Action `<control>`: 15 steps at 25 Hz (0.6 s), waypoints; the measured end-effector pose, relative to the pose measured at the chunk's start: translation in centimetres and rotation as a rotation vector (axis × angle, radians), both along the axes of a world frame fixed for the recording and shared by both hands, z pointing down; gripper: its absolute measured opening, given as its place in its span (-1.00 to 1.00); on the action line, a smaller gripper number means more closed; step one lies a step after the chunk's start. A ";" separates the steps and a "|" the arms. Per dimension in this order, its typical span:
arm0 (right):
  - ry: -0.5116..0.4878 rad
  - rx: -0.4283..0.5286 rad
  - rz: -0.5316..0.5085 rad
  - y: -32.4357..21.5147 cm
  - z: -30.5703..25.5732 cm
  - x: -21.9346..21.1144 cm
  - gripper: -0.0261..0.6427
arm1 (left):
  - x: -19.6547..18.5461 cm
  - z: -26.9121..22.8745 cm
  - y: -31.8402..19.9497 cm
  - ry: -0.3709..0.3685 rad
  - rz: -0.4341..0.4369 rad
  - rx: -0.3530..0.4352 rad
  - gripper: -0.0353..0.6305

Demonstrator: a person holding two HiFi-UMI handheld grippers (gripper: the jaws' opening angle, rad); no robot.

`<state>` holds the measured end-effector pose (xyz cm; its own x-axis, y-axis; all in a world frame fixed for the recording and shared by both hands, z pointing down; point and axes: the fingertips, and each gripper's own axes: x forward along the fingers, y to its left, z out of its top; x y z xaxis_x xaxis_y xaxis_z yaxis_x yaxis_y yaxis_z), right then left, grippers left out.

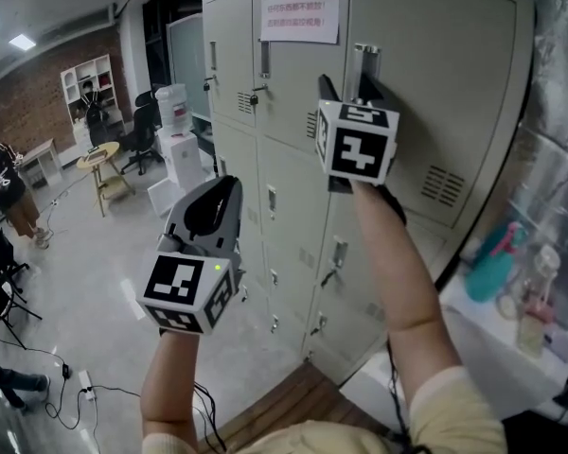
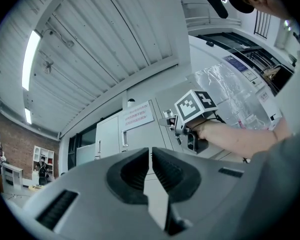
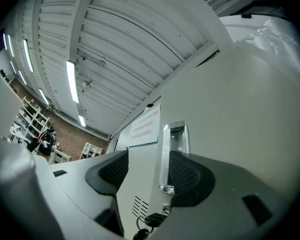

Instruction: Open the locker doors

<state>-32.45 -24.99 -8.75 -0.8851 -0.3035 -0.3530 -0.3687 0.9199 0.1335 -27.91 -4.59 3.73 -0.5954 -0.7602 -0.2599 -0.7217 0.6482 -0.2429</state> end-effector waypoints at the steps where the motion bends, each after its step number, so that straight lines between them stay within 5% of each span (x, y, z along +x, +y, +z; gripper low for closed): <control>1: -0.002 0.005 -0.007 0.4 0.1 0.2 -0.23 | 0.1 0.2 0.3 0.004 0.000 0.001 -0.88; 15: 0.013 0.105 -0.075 6.1 0.4 5.4 -0.23 | 3.1 0.3 2.9 0.019 0.049 0.035 -0.88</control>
